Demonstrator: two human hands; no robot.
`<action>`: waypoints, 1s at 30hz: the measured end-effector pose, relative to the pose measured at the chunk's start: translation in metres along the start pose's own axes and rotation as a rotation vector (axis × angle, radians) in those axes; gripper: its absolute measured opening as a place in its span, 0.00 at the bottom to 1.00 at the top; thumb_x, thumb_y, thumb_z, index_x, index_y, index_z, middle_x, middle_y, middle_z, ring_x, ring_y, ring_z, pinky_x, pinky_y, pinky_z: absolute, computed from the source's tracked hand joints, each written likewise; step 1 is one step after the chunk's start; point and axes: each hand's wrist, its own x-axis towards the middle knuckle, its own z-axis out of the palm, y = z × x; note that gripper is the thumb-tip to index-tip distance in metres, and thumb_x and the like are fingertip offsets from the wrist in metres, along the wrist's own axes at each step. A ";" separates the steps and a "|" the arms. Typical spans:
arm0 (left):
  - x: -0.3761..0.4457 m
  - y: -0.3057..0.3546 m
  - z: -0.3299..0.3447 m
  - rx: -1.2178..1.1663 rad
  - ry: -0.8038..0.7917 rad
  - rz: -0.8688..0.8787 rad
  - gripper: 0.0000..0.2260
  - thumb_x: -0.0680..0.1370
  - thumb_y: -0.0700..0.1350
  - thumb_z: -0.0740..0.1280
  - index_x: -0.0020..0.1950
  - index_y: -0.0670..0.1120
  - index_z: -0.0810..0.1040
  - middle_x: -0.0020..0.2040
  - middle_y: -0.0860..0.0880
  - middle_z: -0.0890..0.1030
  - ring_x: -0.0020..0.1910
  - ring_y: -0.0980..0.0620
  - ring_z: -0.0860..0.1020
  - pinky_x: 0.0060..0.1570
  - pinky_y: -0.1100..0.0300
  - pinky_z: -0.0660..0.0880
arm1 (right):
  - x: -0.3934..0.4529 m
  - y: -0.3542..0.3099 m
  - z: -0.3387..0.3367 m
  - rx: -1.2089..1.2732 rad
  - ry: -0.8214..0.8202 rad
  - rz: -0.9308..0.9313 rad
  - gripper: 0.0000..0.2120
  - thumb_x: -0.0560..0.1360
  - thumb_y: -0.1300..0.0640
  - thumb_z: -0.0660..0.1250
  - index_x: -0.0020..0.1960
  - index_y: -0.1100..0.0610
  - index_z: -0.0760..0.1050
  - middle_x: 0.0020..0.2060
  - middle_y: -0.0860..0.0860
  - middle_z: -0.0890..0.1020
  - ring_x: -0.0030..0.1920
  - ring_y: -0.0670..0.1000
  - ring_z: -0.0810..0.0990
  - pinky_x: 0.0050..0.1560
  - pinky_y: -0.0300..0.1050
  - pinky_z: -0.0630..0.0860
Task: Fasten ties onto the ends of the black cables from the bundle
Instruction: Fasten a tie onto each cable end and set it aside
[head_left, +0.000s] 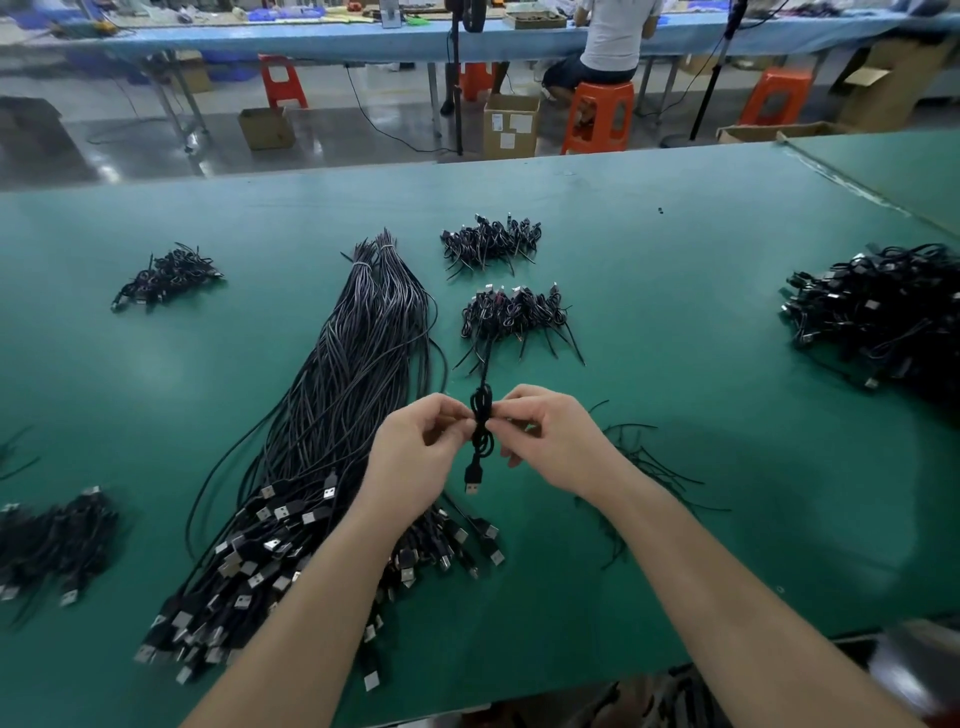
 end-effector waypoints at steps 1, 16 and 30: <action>-0.001 -0.001 0.001 -0.025 0.017 0.005 0.09 0.78 0.39 0.72 0.44 0.54 0.83 0.40 0.57 0.84 0.41 0.58 0.82 0.46 0.64 0.78 | 0.000 0.000 0.001 -0.014 0.000 0.004 0.10 0.80 0.61 0.68 0.59 0.57 0.84 0.45 0.49 0.80 0.38 0.51 0.83 0.45 0.44 0.83; 0.005 0.009 0.001 0.107 -0.075 -0.298 0.08 0.79 0.43 0.70 0.40 0.49 0.83 0.30 0.56 0.78 0.25 0.58 0.68 0.26 0.65 0.65 | -0.006 0.010 0.017 -0.080 0.055 -0.076 0.10 0.79 0.60 0.70 0.57 0.50 0.85 0.40 0.48 0.87 0.39 0.44 0.86 0.46 0.50 0.84; -0.012 0.007 0.007 0.440 0.179 0.426 0.02 0.79 0.37 0.69 0.48 0.39 0.79 0.44 0.47 0.79 0.38 0.47 0.78 0.39 0.49 0.77 | 0.008 -0.002 0.003 0.620 -0.211 0.458 0.16 0.82 0.49 0.64 0.50 0.61 0.83 0.39 0.54 0.83 0.38 0.51 0.80 0.43 0.45 0.81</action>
